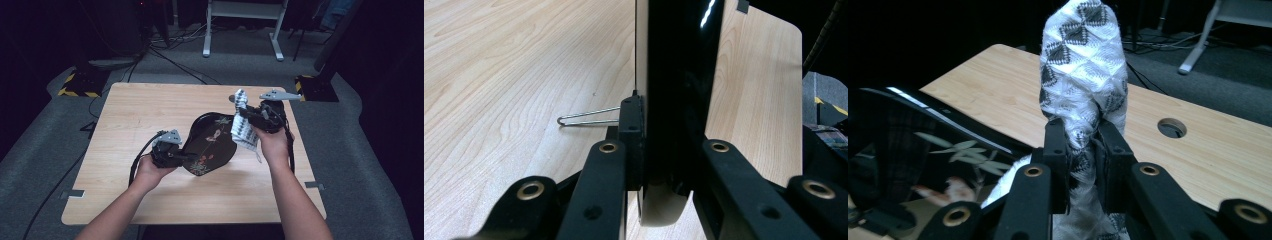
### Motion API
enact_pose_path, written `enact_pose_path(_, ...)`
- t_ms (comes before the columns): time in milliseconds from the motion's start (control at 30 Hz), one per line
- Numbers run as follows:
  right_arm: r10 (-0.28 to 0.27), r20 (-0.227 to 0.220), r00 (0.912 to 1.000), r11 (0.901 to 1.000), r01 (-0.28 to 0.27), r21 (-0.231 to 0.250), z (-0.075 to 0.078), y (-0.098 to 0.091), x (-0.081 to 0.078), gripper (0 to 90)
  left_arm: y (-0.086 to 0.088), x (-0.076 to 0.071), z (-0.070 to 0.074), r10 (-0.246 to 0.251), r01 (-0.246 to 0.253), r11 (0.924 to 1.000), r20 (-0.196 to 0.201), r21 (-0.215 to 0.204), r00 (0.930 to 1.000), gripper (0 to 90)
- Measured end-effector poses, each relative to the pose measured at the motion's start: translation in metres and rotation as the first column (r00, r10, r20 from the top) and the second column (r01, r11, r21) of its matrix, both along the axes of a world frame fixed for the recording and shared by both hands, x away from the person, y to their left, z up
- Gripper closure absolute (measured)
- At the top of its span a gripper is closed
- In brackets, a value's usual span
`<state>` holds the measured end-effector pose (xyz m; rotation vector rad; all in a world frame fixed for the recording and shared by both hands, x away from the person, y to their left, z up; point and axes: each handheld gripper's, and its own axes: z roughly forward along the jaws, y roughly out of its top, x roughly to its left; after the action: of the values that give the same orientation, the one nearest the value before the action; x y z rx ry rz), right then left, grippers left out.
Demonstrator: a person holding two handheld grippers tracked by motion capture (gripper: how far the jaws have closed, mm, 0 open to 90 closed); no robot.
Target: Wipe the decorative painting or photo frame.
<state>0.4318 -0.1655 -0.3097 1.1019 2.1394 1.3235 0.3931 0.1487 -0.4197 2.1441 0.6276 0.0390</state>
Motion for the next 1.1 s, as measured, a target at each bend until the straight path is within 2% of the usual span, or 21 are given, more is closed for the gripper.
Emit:
enact_pose_path(167, 0.074, -0.001, 0.9972, 0.9958, -0.074, 0.053, 0.005, 0.0, -0.011, 78.3, 0.0, 0.0, 0.0, 0.002, -0.002, 1.0, 0.002, 0.0, 1.0, 80.3)
enact_pose_path(267, 0.121, 0.01, 0.9926, 0.9908, -0.121, 0.06, 0.006, 0.006, -0.016, 78.3, -0.001, 0.0, 0.0, 0.0, 0.0, 1.0, 0.001, 0.001, 1.0, 80.3)
enact_pose_path(367, 0.146, -0.001, 0.9892, 0.9879, -0.146, 0.053, 0.003, 0.013, -0.014, 78.2, -0.001, 0.0, 0.0, -0.001, 0.001, 1.0, 0.002, 0.002, 1.0, 80.3)
enact_pose_path(400, 0.146, -0.004, 0.9892, 0.9886, -0.146, 0.035, 0.001, 0.014, -0.013, 78.0, -0.001, 0.0, 0.0, -0.001, 0.001, 1.0, 0.002, 0.002, 1.0, 80.3)
enact_pose_path(600, 0.139, -0.009, 0.9902, 0.9901, -0.139, 0.016, -0.004, 0.013, -0.01, 76.9, -0.001, 0.0, 0.0, -0.008, 0.008, 1.0, 0.009, 0.004, 0.9999, 80.1)
enact_pose_path(800, 0.098, -0.019, 0.995, 0.9951, -0.098, -0.014, -0.012, 0.003, -0.007, 76.5, -0.002, -0.001, 0.0, -0.009, 0.009, 0.9999, 0.014, 0.012, 0.9999, 80.1)
enact_pose_path(1100, 0.071, -0.051, 0.9962, 0.9975, -0.071, -0.005, -0.02, -0.008, -0.001, 76.6, -0.002, -0.001, 0.0, -0.009, 0.009, 0.9999, 0.016, 0.011, 0.9998, 80.0)
